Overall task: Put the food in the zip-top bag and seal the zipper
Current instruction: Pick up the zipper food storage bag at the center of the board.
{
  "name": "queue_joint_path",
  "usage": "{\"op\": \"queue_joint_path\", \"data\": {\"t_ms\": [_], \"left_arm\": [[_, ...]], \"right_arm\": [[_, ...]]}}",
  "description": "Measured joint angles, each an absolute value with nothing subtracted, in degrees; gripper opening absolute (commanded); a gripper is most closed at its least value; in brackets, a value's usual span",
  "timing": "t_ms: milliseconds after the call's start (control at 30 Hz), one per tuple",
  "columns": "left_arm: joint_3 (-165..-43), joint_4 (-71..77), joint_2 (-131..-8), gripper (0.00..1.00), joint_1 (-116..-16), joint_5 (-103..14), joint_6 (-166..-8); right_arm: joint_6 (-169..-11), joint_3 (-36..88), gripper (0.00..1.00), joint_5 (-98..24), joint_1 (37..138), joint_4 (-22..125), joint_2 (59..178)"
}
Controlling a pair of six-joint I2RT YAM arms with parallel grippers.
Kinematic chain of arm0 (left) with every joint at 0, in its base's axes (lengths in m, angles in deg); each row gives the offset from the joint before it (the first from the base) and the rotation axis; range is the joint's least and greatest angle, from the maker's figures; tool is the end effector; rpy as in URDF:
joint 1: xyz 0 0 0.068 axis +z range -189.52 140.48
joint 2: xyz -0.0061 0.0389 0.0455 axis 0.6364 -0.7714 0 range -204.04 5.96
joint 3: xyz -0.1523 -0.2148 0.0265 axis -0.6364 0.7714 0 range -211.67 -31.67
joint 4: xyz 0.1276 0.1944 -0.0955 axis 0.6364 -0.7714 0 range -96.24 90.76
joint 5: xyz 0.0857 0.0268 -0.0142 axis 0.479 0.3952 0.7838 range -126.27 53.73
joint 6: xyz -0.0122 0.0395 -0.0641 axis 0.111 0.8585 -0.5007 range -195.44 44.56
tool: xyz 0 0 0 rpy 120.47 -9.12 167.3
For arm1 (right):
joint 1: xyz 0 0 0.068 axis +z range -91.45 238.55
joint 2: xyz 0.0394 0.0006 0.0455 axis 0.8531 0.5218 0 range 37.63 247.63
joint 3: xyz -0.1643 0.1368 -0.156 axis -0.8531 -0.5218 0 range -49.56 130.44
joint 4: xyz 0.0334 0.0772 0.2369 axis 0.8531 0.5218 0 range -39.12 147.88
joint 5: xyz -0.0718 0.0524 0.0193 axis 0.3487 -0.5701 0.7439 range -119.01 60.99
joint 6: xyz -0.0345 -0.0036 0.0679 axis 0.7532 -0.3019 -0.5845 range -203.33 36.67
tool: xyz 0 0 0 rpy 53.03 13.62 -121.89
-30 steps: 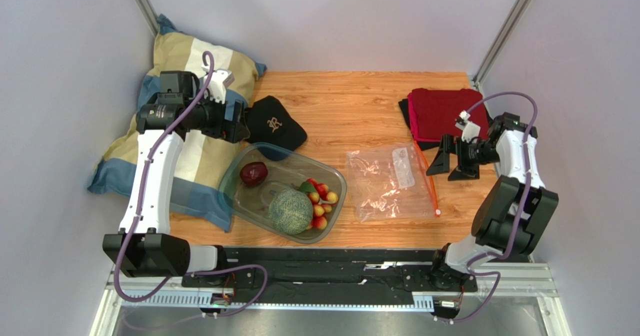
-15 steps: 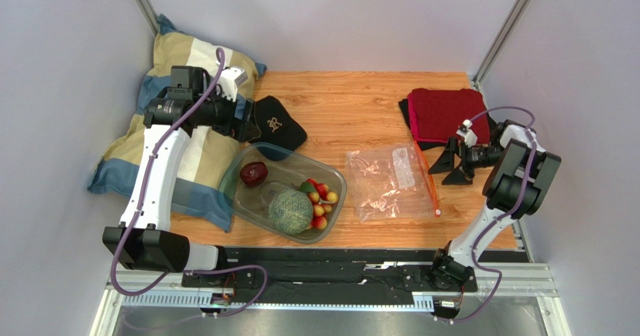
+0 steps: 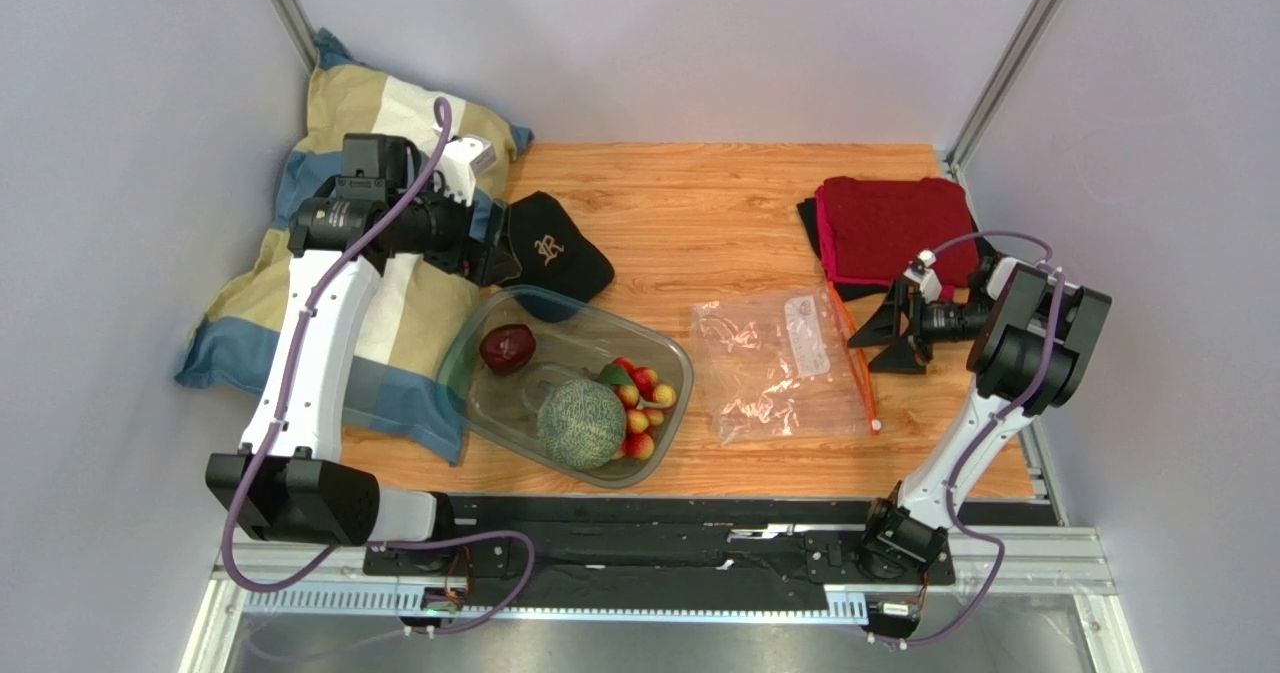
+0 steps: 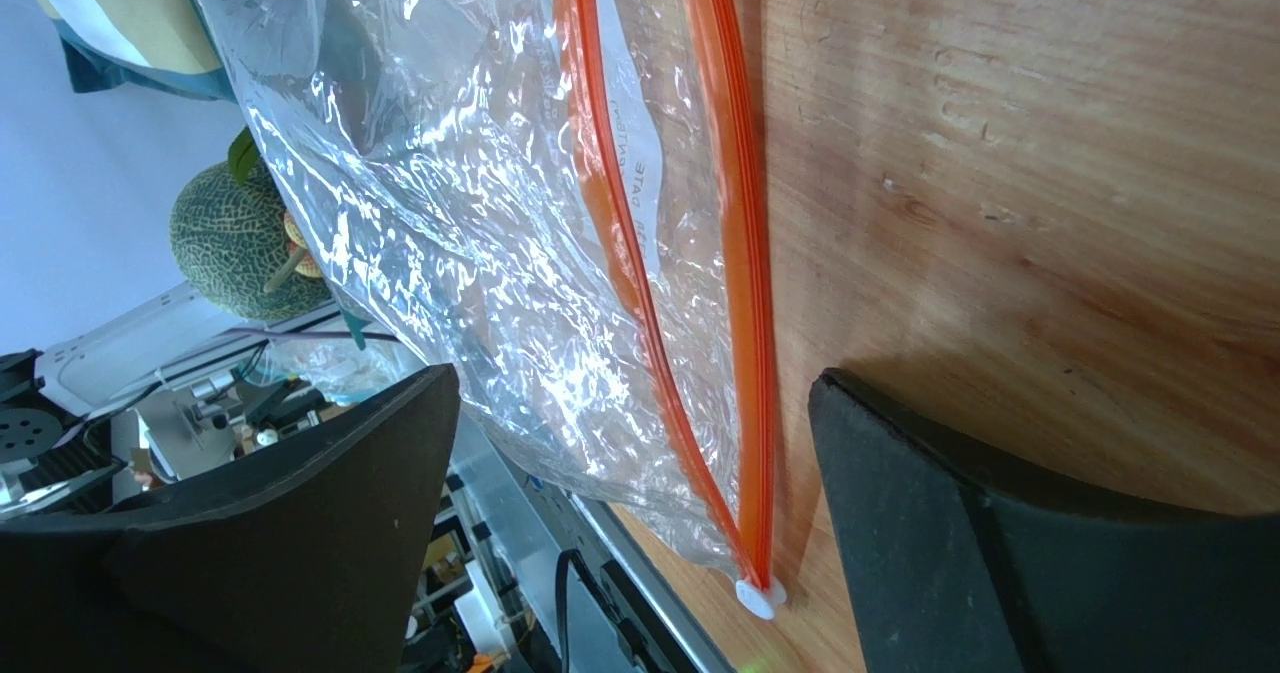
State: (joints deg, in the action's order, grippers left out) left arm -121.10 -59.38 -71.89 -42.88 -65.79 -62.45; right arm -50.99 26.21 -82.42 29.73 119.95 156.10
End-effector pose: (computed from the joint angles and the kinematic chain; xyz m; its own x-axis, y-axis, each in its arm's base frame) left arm 0.2676 -0.0476 0.3715 -0.6445 0.2337 -0.7280 0.5351 0.8180 -0.2111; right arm 0.2993 -0.1054 0.1189 -0.9808 0.1756 -0.0853 0.0281 0.5594 0.8284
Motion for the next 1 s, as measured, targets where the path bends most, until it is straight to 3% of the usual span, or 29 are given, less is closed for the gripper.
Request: {"op": "queue_joint_path", "data": {"t_ms": [133, 167, 267, 367, 767, 1000], "left_arm": [[-120.0, -59.0, -71.9, 0.99, -42.9, -66.1, -62.5], [-119.7, -58.9, -71.9, 0.99, -42.9, -66.3, -62.6], [-119.3, -58.3, -71.9, 0.99, -42.9, -67.3, -63.0], [-119.3, -57.6, -71.8, 0.99, -42.9, -68.3, -63.6], [-120.3, -55.8, -70.9, 0.99, -43.2, -72.1, -67.3], [-126.1, -53.7, -70.7, 0.99, -47.1, -72.8, -69.4]], "right_arm": [[-50.7, 25.5, 0.65, -84.1, 30.5, 119.8, 156.4], [-50.4, 25.2, 0.54, -84.5, 30.8, 120.1, 156.4], [-49.1, 25.0, 0.34, -86.0, 31.7, 122.0, 156.3], [-47.1, 25.1, 0.0, -87.0, 32.2, 124.5, 155.2], [-39.9, 41.4, 0.0, -88.7, 33.8, 127.7, 142.0], [-42.1, 49.8, 0.0, -80.1, 47.7, 127.3, 130.2]]}}
